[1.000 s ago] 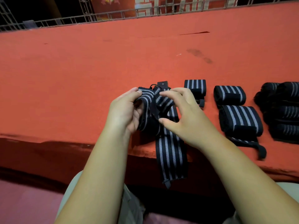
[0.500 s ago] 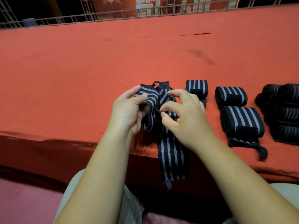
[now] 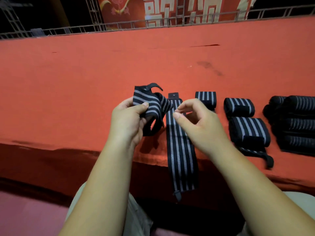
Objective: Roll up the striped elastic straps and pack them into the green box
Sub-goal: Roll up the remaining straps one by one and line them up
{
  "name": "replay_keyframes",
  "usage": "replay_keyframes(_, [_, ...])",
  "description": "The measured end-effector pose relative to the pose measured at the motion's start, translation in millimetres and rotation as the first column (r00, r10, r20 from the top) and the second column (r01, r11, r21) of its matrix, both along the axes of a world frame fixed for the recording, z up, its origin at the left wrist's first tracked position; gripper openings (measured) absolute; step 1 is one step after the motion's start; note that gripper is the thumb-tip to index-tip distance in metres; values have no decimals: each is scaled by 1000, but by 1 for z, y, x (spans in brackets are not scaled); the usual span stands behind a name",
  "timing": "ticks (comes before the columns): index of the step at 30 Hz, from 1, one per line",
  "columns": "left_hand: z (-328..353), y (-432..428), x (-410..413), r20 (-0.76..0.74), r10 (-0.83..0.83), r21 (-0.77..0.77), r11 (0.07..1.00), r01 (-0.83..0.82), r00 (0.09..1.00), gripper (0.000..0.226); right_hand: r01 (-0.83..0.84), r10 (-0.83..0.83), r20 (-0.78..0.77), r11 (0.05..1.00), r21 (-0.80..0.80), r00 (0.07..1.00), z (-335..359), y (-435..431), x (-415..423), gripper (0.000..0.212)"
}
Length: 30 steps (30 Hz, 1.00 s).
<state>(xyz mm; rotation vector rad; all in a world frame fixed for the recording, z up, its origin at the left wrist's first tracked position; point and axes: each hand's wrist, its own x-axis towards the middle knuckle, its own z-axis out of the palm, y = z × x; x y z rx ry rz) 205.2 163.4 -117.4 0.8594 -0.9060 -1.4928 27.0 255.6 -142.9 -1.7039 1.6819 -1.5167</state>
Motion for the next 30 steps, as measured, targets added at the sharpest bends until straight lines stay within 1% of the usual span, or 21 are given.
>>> replay_keyframes(2, [-1,7,-1,2,-13,22,1000,13,1000,19,-18,13,-122,999,-35,992,-3,4,9,24])
replay_keyframes(4, [-1,11,-1,-11,-32,50,998,33,999,18,-34,24,-268,999,-33,963,-5,7,15,35])
replay_keyframes(5, [0,12,0,-18,-39,59,997,40,999,19,-31,17,-313,999,-40,950,-6,7,15,34])
replay_keyframes(6, [1,13,1,-32,-49,68,996,51,998,19,-25,3,-337,998,-60,942,-6,7,15,29])
replay_keyframes(9, [6,18,4,-47,-74,76,994,77,996,25,-18,-30,-363,992,-128,931,-1,8,17,11])
replay_keyframes(11, [11,17,8,-62,-46,43,998,49,997,33,17,-61,-314,990,-140,947,7,8,16,6])
replay_keyframes(13, [14,18,13,-14,5,-22,1000,-5,1000,41,95,-113,-213,991,-93,970,18,7,13,6])
replay_keyframes(15, [16,23,14,35,-3,-74,997,5,999,44,169,-170,-160,985,-20,972,29,4,9,9])
replay_keyframes(17, [14,27,16,72,-24,-131,991,33,997,46,226,-222,-112,974,21,968,40,1,3,12])
replay_keyframes(20, [17,33,29,156,50,-241,970,-11,986,50,256,-263,123,964,68,957,62,-1,-7,17])
replay_keyframes(21, [21,35,35,200,37,-255,967,15,979,50,261,-271,154,962,82,950,69,1,-12,17])
replay_keyframes(22, [23,38,43,217,-26,-271,959,85,976,51,261,-273,148,961,95,951,75,2,-15,17])
replay_keyframes(24, [33,48,53,246,-205,-252,930,267,947,48,233,-242,127,969,79,962,87,4,-20,16])
replay_keyframes(25, [34,50,64,295,-291,-250,896,368,910,42,219,-225,116,974,59,968,92,4,-21,16])
replay_keyframes(26, [45,61,61,364,-394,-252,831,496,844,36,210,-213,99,977,40,972,97,5,-22,16])
replay_keyframes(27, [52,71,61,466,-455,-229,766,601,758,31,197,-200,84,980,32,976,102,4,-23,15])
replay_keyframes(28, [61,81,59,563,-529,-174,675,717,635,26,181,-183,75,983,31,980,107,3,-23,14])
replay_keyframes(29, [65,89,56,660,-557,-80,615,785,504,25,163,-164,71,986,28,984,111,3,-23,13])
replay_keyframes(30, [69,94,54,698,-577,-6,589,808,425,26,143,-144,66,990,22,987,115,1,-24,13])
